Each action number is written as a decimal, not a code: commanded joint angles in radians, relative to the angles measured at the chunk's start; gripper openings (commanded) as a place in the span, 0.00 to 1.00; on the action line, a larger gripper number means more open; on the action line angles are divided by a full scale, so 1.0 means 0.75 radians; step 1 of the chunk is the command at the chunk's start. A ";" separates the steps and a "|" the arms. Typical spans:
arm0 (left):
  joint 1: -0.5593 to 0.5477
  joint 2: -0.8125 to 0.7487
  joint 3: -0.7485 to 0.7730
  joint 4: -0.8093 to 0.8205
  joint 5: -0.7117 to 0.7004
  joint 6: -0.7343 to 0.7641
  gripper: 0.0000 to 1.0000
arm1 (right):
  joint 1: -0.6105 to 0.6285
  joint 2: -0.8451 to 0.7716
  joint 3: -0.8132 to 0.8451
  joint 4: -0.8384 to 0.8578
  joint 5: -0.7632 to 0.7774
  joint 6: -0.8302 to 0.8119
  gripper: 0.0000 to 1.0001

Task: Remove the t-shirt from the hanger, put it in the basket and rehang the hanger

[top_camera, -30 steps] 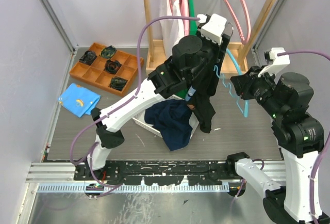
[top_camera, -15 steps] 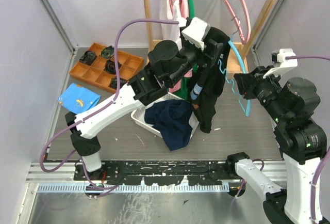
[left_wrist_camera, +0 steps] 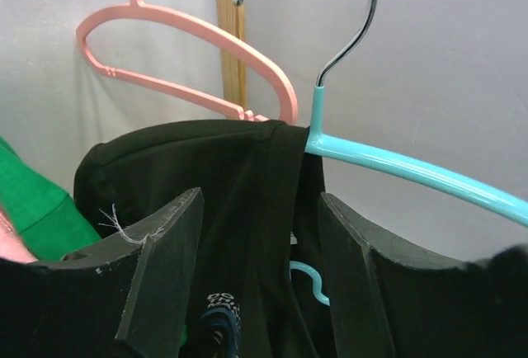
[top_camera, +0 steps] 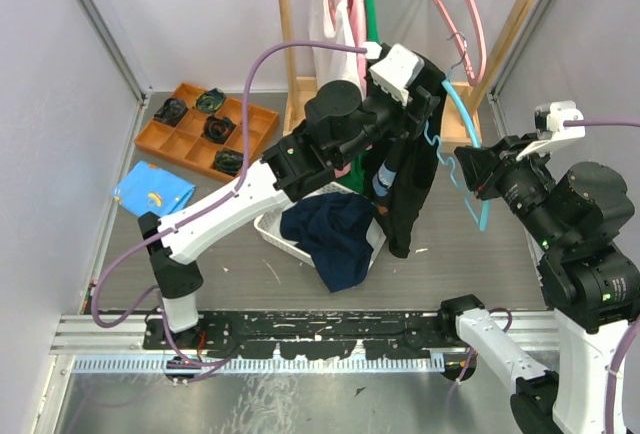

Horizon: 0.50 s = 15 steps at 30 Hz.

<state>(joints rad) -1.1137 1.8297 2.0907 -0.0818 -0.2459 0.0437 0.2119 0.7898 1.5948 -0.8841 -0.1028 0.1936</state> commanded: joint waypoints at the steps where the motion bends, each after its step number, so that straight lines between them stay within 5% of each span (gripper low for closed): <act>1: 0.012 0.032 0.052 -0.038 0.023 -0.007 0.63 | -0.005 -0.012 0.067 0.165 -0.035 -0.002 0.01; 4: 0.014 0.051 0.074 -0.063 0.017 -0.005 0.56 | -0.006 -0.014 0.072 0.161 -0.037 -0.001 0.01; 10: 0.016 0.062 0.095 -0.068 -0.026 0.020 0.18 | -0.006 -0.019 0.073 0.143 -0.030 -0.006 0.00; 15: 0.019 0.077 0.134 -0.058 -0.138 0.054 0.00 | -0.006 -0.032 0.071 0.125 -0.034 -0.008 0.00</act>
<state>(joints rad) -1.1061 1.8759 2.1300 -0.1379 -0.2718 0.0570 0.2119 0.7895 1.5997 -0.8951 -0.1154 0.1932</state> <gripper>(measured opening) 0.033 0.211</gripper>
